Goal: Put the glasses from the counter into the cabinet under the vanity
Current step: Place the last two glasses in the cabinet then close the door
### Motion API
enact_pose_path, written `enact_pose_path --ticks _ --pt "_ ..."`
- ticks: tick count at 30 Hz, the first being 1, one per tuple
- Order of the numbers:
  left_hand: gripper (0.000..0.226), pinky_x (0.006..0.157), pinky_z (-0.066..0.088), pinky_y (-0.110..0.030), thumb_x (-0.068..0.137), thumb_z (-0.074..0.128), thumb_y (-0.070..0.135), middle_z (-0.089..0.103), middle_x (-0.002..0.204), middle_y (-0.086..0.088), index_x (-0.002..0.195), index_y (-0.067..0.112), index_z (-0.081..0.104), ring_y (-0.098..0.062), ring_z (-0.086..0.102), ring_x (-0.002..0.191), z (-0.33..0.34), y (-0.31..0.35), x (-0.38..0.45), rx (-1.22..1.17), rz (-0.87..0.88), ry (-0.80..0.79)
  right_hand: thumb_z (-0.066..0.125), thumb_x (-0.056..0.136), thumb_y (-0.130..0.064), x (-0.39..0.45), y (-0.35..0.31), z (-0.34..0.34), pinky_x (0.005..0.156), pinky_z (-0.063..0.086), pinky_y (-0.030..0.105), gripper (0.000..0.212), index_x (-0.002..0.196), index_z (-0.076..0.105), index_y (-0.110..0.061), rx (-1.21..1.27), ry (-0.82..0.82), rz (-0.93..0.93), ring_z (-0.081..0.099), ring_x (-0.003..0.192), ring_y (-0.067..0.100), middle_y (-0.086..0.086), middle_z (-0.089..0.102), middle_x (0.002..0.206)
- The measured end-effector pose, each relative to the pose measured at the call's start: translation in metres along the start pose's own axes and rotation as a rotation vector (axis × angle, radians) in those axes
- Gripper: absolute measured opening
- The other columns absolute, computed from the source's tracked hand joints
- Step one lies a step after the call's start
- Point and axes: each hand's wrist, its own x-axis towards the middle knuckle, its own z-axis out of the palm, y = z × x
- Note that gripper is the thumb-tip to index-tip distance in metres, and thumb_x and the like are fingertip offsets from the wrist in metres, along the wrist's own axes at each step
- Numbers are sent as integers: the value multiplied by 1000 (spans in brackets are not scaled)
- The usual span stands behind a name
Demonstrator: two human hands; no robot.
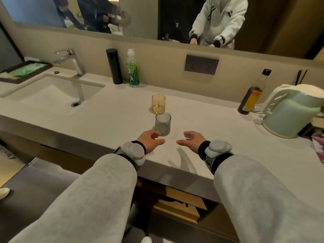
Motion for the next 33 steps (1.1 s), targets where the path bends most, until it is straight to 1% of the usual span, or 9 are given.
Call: enact_pose_path --ticks 2,4,10,15,19,22,27,31,33 --pt "50 104 41 -35 85 67 27 55 135 -9 130 11 52 -23 53 123 -12 6 25 3 9 13 75 77 -29 22 -13 -3 105 38 34 73 138 40 -6 -6 26 -3 44 132 23 9 45 144" --pt "49 102 43 -35 84 68 27 55 134 -10 128 11 53 -24 53 122 -24 12 48 0 17 25 74 78 -31 41 -26 -4 106 39 36 73 138 41 -6 -18 39 -15 45 132 23 10 46 144" --pt "50 99 40 -32 83 69 28 55 133 -7 128 12 53 -22 50 124 -53 18 108 -5 42 83 71 80 -33 94 -51 1 107 38 36 69 137 42 -6 -26 50 -11 46 131 24 11 47 143" --pt "58 105 40 -38 82 70 27 51 138 -7 133 13 47 -23 47 128 -74 23 163 -4 48 96 70 81 -33 145 -66 3 108 38 37 68 137 42 -7 -13 59 8 46 131 23 11 47 143" --pt "65 107 40 -43 80 71 25 45 145 -6 137 14 42 -24 41 133 -80 21 201 -8 32 70 69 81 -35 181 -73 6 108 38 37 69 138 42 -8 -13 52 26 45 132 24 10 46 144" --pt "73 108 37 -38 78 74 25 41 148 -7 141 14 37 -25 41 135 -79 15 223 6 33 56 69 82 -33 201 -73 12 106 36 35 69 139 40 -8 -32 50 27 44 132 24 10 45 145" --pt "89 110 35 -38 72 79 22 37 151 -8 145 15 29 -25 38 137 -76 4 256 -2 19 19 71 80 -25 231 -69 18 107 36 36 72 141 36 -10 -17 30 60 41 134 24 10 42 147" --pt "96 109 34 -36 68 83 20 35 152 -5 146 17 27 -25 36 139 -69 -4 276 -40 11 -22 75 76 -20 250 -63 21 108 37 38 77 142 36 -13 3 8 85 41 135 24 9 42 147" --pt "98 106 33 -33 66 84 19 37 151 -3 146 17 28 -23 36 138 -65 -7 283 -49 26 -43 77 73 -18 257 -61 23 109 37 39 80 142 36 -14 9 0 89 40 135 24 10 42 147"
